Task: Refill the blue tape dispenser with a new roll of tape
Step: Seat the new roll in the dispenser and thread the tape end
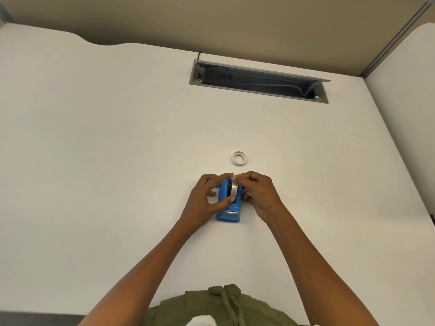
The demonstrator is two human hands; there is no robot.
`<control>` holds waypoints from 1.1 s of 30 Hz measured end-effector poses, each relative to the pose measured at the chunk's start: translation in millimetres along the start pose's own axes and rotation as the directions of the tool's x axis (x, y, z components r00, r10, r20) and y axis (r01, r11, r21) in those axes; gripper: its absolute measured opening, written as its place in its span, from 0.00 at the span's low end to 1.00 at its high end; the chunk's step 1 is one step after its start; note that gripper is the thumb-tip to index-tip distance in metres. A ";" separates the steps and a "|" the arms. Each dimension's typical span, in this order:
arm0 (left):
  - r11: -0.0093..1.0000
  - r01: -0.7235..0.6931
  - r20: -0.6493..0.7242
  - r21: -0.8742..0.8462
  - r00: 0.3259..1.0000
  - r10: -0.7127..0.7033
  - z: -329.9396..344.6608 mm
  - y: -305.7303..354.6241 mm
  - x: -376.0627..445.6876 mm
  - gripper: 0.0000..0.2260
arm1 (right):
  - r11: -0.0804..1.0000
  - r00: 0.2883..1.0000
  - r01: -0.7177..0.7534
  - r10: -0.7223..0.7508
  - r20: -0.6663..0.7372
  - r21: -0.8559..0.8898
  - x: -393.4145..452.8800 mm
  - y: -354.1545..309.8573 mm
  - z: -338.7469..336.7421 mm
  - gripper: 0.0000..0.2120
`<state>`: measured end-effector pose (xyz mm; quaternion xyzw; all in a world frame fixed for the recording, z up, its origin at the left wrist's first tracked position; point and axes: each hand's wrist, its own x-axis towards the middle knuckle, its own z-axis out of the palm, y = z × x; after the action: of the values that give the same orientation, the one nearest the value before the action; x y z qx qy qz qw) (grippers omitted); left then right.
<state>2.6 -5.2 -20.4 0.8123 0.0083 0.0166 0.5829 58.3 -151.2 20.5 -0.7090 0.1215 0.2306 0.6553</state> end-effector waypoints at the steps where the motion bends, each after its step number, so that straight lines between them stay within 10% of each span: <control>1: 1.000 -0.005 -0.006 -0.003 1.000 0.005 -0.4 0.6 0.2 0.25 | 1.000 1.000 0.004 -0.004 -0.021 0.012 -0.3 0.9 1.1 0.04; 17: 1.000 0.003 -0.016 -0.001 1.000 -0.003 2.7 0.0 -0.9 0.20 | 0.914 0.935 0.353 -0.340 0.095 -0.201 -16.1 22.6 -11.3 0.12; 33: 1.000 0.014 0.004 0.001 1.000 -0.014 0.7 -2.0 0.5 0.22 | 0.997 1.000 0.003 -0.003 0.003 0.071 -4.2 4.5 1.9 0.06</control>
<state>3.1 -5.2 -22.6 0.8125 0.0131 0.0108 0.5827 52.3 -150.3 18.6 -0.6850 0.1276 0.2261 0.6808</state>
